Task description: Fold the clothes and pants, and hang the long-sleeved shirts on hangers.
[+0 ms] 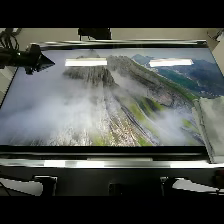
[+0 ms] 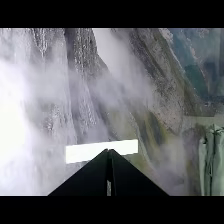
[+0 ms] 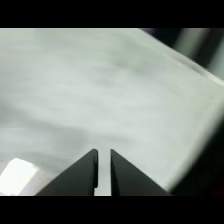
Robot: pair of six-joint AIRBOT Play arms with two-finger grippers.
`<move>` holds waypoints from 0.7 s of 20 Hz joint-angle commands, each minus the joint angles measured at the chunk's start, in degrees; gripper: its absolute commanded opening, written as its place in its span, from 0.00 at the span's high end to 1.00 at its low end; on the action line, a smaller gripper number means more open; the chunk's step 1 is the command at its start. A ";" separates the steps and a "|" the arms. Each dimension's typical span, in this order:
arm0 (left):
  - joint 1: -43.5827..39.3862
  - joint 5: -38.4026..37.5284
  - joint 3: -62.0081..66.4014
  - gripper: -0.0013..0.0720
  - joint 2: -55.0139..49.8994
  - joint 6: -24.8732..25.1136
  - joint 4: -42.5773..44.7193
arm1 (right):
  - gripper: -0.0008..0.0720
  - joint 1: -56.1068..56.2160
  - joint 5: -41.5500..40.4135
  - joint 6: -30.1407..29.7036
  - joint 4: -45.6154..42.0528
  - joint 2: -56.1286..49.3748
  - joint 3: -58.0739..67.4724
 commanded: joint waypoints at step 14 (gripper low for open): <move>0.00 6.60 0.02 0.96 9.42 10.95 18.23 | 0.94 62.14 -30.62 -14.40 20.59 8.48 0.15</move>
